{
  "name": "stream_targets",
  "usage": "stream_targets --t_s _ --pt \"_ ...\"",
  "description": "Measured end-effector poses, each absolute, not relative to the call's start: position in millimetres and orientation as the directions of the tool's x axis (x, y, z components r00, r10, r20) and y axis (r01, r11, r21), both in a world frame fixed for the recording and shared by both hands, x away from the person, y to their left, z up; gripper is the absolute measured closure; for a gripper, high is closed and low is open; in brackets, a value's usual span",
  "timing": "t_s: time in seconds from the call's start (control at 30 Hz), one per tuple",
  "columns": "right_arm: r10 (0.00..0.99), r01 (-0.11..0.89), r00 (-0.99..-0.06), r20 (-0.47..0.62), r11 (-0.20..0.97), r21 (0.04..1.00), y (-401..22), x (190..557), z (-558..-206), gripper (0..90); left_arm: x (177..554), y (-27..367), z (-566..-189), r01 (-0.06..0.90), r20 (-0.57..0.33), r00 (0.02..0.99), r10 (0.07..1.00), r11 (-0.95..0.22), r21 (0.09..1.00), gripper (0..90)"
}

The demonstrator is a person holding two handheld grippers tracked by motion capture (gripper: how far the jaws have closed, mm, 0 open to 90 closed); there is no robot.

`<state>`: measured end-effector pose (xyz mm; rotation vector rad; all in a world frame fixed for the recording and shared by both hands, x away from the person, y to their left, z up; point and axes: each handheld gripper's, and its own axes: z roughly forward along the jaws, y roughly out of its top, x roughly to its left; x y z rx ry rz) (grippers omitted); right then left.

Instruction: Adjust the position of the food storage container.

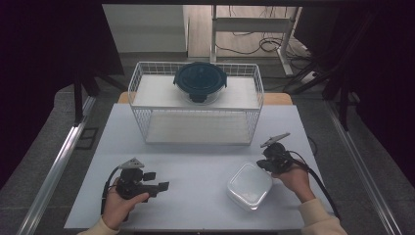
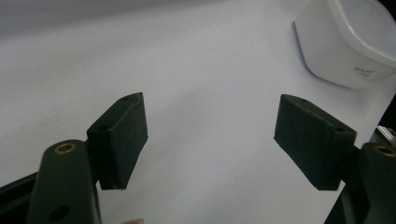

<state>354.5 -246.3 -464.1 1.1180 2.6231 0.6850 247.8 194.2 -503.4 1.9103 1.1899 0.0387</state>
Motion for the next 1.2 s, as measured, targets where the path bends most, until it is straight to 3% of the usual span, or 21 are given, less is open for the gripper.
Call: stream_targets --t_s 0.3,0.63,0.87,1.2 --pt "0.788 0.636 -0.616 0.008 0.491 0.595 -285 313 -444 88.9 245 193 -502 0.710 -0.379 0.552 0.742 -0.180 0.681 25.2" --pt "0.814 0.687 -0.578 0.057 0.448 0.572 -303 266 -464 88.7 244 191 -502 0.710 -0.376 0.551 0.745 -0.183 0.680 25.2" --pt "0.797 0.710 -0.597 0.091 0.471 0.523 -293 265 -484 88.8 242 192 -502 0.709 -0.373 0.547 0.749 -0.179 0.682 25.2" --pt "0.788 0.697 -0.610 0.086 0.482 0.532 -277 267 -485 89.0 242 191 -502 0.710 -0.373 0.547 0.749 -0.180 0.681 25.2"
